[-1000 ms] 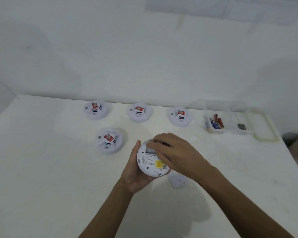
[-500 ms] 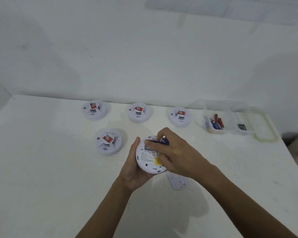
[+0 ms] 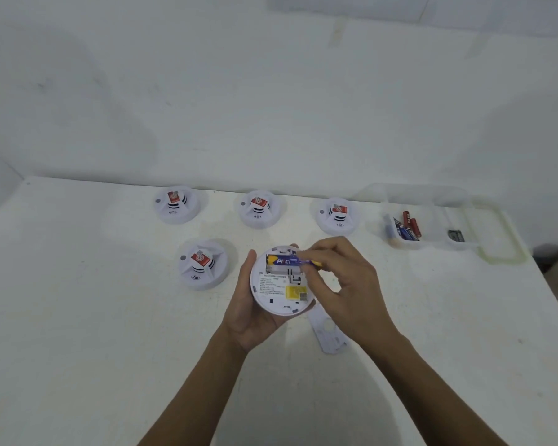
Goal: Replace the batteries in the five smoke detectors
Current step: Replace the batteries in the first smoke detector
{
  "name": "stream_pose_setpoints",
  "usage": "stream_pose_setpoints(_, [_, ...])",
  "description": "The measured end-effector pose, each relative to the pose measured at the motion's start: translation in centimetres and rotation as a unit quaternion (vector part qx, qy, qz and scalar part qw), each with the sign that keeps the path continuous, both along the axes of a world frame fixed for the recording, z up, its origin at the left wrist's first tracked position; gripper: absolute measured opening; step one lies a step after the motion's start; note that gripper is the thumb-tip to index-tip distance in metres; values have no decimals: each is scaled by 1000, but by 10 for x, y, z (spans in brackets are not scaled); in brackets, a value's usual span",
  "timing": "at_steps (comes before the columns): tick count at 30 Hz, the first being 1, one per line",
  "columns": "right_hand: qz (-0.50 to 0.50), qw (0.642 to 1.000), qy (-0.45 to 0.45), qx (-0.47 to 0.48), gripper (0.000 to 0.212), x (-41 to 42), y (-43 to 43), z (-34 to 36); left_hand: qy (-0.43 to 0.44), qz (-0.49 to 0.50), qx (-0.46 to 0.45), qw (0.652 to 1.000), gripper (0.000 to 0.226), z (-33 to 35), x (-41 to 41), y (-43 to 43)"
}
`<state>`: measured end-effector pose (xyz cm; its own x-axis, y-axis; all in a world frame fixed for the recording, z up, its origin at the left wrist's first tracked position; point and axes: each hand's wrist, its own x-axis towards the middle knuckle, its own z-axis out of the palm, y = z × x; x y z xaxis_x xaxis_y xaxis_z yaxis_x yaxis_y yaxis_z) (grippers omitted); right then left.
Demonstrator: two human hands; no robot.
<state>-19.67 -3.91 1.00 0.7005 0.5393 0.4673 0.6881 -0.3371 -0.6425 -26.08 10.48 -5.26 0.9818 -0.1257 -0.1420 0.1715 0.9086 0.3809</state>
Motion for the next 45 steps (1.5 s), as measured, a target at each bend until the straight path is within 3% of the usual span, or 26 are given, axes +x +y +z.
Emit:
stream_pose_setpoints(3, [-6, 999, 20, 24, 29, -5, 1, -4, 11, 6, -4, 1000, 72, 0, 0, 0])
stream_pose_setpoints(6, [-12, 992, 108, 59, 17, -12, 4, 1, 15, 8, -4, 1000, 75, 3, -1, 1])
stream_pose_setpoints(9, [-35, 984, 159, 74, 20, -17, 8, 0, 10, 11, -8, 1000, 74, 5, -3, 2])
stream_pose_setpoints(13, [-36, 984, 156, 79, 12, -18, 11, -7, 5, 7, -16, 1000, 72, 6, -3, 1])
stream_pose_setpoints(17, [-52, 985, 147, 78, 23, -19, 10, -13, 4, 6, -28, 1000, 75, 4, -1, 2])
stream_pose_setpoints(30, [-117, 992, -10, 37, 26, -23, 11, -35, 20, 27, 49, 998, 67, -5, 5, 0])
stream_pose_setpoints(33, [-119, 990, -58, 45, 55, -27, 17, -35, 18, 24, 59, 998, 66, -9, 4, 2])
stream_pose_setpoints(35, [-120, 989, -80, 42, 63, -31, 21, -36, 19, 27, 66, 997, 64, -10, 4, 3])
stream_pose_setpoints(38, [-120, 986, -109, 29, 55, -34, 24, -37, 5, 17, 61, 998, 62, -5, 3, 2])
stream_pose_setpoints(41, [-99, 988, -116, 30, 21, -34, 27, -39, 6, 18, 35, 999, 59, -1, 3, 1])
stream_pose_setpoints(45, [-106, 969, -216, -50, 40, -34, 22, -43, 10, 35, 18, 999, 65, -6, 2, 5])
